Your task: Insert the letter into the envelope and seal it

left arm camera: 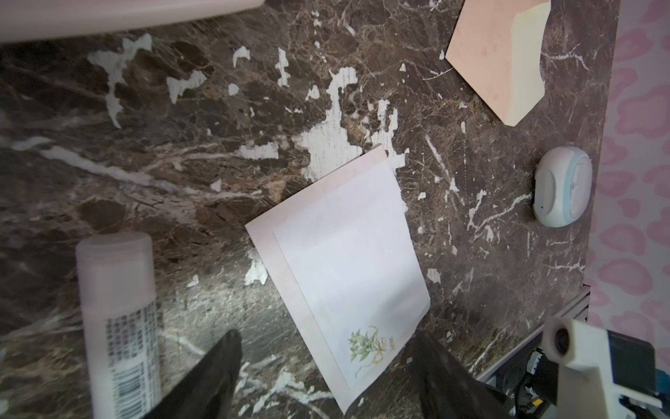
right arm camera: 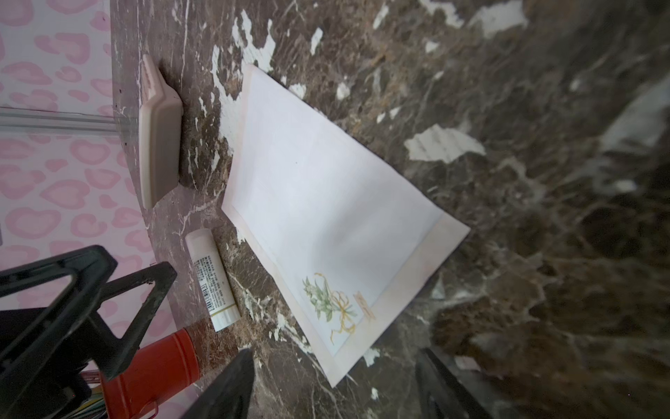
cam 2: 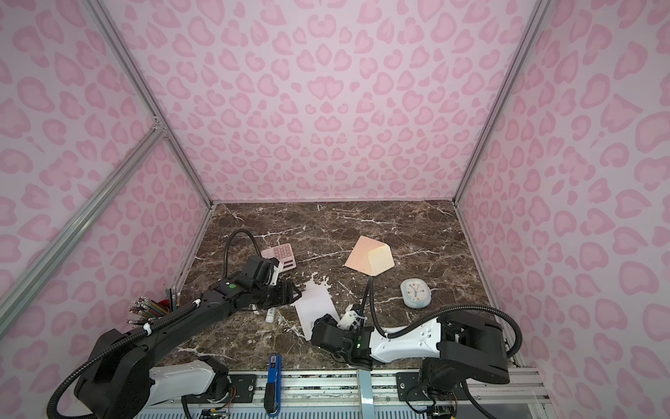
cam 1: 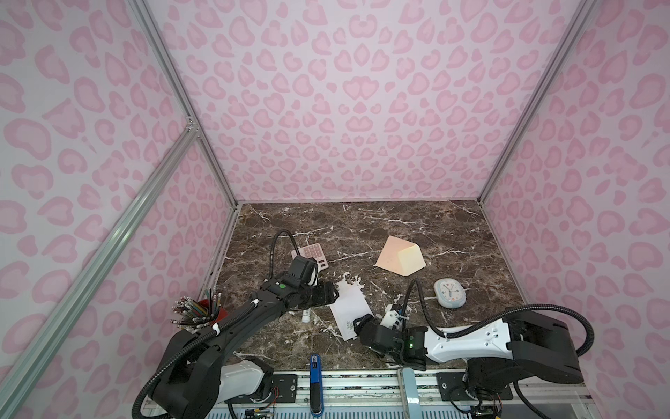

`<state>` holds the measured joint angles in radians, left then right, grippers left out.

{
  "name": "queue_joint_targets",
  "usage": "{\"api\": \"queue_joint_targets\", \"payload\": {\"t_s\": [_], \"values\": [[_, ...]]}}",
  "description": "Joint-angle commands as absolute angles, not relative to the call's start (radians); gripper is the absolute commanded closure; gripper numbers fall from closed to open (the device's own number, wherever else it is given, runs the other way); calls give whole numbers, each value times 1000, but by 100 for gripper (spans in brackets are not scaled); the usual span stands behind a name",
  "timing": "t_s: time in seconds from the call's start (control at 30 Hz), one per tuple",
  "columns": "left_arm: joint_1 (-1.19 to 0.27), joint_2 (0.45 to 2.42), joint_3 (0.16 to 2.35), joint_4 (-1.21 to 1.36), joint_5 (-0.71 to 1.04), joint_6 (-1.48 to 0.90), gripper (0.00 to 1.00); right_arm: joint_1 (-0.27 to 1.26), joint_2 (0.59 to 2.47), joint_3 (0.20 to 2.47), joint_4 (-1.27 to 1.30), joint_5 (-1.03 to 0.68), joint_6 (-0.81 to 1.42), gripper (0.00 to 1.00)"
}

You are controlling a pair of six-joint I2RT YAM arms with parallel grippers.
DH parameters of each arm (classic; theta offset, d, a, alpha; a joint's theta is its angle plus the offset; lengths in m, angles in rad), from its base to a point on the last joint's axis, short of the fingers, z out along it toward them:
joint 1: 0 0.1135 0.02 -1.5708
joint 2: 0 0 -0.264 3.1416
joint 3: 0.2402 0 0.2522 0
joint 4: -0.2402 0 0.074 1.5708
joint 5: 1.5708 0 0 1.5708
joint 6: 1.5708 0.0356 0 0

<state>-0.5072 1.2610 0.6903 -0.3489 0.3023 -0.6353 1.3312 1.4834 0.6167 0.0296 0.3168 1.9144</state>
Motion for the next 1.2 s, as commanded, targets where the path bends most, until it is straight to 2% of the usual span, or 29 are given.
{"api": "queue_joint_targets", "payload": {"t_s": [0.0,0.63,1.17], "values": [[-508,1281,676,-250,353,-657,24,1333,1497,604,58,310,1969,29],[-517,1409,645,-113,424,-683,31,1331,1485,550,71,348,2029,33],[-520,1481,643,-97,423,-684,34,1331,1529,530,134,360,2039,39]]}}
